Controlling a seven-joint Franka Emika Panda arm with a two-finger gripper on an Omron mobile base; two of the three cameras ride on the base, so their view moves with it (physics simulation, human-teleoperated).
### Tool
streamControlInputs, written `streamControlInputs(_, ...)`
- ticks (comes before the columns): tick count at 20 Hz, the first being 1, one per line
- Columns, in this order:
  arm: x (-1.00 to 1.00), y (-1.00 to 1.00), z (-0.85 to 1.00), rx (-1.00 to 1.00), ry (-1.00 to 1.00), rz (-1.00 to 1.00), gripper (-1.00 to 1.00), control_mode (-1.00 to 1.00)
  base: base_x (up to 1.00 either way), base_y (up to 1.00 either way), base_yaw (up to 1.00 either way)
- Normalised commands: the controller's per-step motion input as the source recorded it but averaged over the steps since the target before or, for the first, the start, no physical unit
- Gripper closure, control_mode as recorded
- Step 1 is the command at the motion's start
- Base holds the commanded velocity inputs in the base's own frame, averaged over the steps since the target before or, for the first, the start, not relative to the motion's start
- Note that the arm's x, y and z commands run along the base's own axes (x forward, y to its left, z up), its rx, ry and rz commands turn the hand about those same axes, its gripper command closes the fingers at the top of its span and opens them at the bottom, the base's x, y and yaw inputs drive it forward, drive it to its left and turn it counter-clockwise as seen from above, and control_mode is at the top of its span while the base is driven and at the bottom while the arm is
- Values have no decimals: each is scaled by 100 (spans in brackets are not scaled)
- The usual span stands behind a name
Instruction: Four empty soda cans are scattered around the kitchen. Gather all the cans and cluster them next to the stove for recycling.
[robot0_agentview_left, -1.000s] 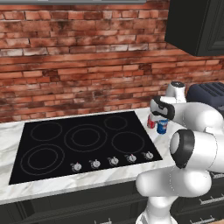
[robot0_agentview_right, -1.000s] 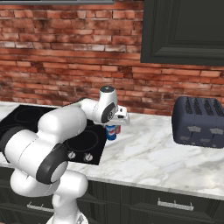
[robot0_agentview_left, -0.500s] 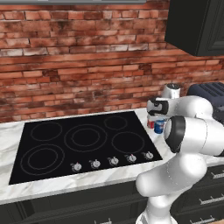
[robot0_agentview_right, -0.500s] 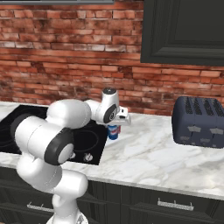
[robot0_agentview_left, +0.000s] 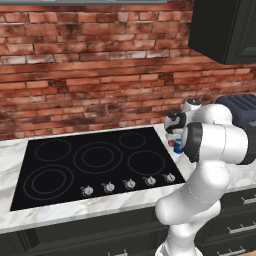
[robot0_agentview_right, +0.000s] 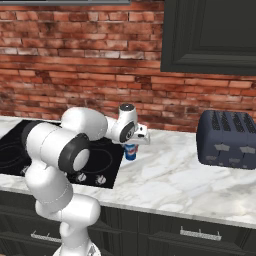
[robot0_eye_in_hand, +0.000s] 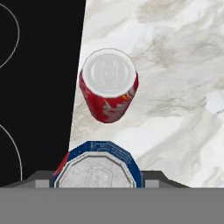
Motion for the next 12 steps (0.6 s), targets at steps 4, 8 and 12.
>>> streamControlInputs(4,30,-6,-11,0,0,0,100,-100,0,0,0)
streamControlInputs(8,37,-5,-5,0,0,0,100,-100,0,0,0)
streamControlInputs(12,34,-5,-5,0,0,0,100,-100,0,0,0)
